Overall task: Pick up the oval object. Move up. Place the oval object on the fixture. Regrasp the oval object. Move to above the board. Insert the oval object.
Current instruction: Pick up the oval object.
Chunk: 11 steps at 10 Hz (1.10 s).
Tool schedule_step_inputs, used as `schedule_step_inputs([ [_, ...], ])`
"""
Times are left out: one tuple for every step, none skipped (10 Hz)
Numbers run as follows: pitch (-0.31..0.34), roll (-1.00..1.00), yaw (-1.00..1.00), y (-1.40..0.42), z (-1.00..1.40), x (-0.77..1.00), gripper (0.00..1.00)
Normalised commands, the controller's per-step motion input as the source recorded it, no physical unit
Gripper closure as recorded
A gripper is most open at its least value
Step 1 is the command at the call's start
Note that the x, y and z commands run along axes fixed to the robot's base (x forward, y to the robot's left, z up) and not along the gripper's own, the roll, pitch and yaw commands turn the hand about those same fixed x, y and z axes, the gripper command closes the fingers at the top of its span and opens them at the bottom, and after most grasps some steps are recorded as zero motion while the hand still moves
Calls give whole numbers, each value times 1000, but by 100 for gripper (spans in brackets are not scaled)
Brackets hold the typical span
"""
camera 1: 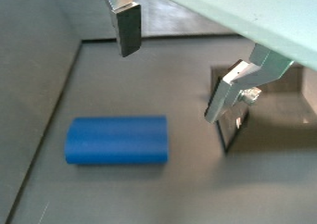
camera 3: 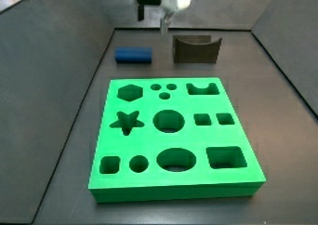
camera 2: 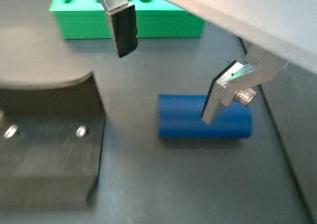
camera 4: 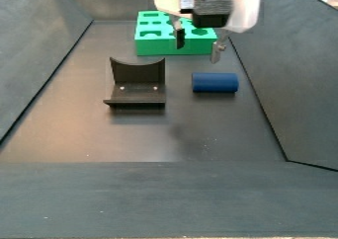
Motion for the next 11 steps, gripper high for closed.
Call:
schedule_step_inputs([
  [0,0,-1000,0,-674,0,0],
  [0,0,-1000,0,-674,0,0],
  [0,0,-1000,0,-671,0,0],
  [0,0,-1000,0,-671,0,0],
  [0,0,-1000,0,-666,0,0],
  [0,0,-1000,0,-666,0,0],
  [0,0,-1000,0,-663,0,0],
  [0,0,-1000,0,-663,0,0],
  [0,0,-1000,0,-663,0,0],
  [0,0,-1000,0,-654,0,0],
  [0,0,-1000,0,-649,0,0],
])
